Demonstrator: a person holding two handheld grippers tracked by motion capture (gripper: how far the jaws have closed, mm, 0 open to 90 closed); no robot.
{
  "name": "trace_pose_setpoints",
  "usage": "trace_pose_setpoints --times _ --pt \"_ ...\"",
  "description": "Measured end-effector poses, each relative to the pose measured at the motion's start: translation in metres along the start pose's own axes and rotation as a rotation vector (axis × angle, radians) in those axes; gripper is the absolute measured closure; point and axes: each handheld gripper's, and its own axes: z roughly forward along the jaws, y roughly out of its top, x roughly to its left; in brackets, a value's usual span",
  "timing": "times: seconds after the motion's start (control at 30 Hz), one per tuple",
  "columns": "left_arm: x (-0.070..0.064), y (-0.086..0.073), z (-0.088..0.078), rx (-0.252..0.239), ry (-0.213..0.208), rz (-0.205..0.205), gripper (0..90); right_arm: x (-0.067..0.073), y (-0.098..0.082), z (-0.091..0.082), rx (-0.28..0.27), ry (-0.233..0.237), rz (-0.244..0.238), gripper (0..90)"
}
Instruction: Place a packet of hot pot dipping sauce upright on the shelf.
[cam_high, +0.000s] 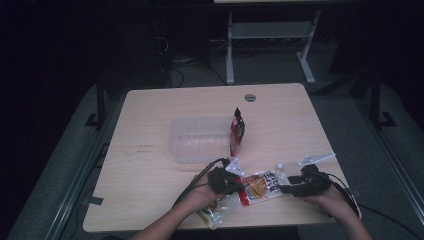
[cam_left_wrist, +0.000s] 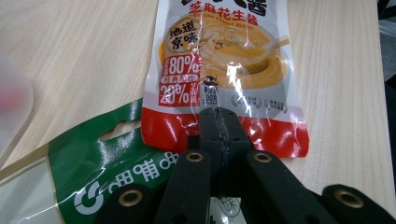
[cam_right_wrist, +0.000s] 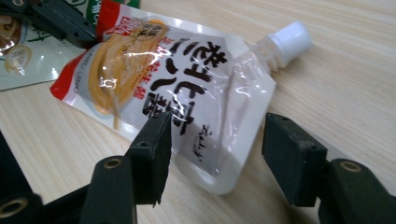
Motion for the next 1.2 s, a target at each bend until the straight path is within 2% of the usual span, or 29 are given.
trace_pose_setpoints --times 0.2,0.4,0.53,0.57,0.7,0.9,1.03,1.2 --pt "0.000 0.000 0.000 0.000 0.001 -0.002 89.7 0.003 0.003 0.003 0.008 0.023 -0.003 45.0" --pt "0.001 0.000 0.000 0.004 -0.002 -0.002 89.7 0.000 0.006 0.007 0.013 0.088 0.024 51.8" --pt "0.001 0.000 0.000 0.001 -0.005 -0.005 89.8 0.000 0.008 0.010 0.010 0.092 0.025 55.1" --pt "0.001 -0.001 0.000 -0.008 -0.007 -0.016 89.7 0.001 0.008 0.010 0.007 0.094 0.031 57.4" --pt "0.001 -0.001 0.000 -0.009 -0.006 -0.017 89.8 -0.002 0.008 0.012 -0.001 0.098 0.032 66.1" --pt "0.001 -0.001 0.000 -0.010 -0.007 -0.021 89.8 -0.003 0.008 0.007 -0.034 0.128 0.017 83.6" --pt "0.001 -0.001 0.000 -0.010 -0.006 -0.019 89.7 -0.002 0.008 0.005 -0.041 0.140 -0.006 88.3" --pt "0.001 -0.001 0.000 -0.010 -0.009 -0.022 89.7 -0.001 0.009 0.002 -0.059 0.155 -0.029 89.3"
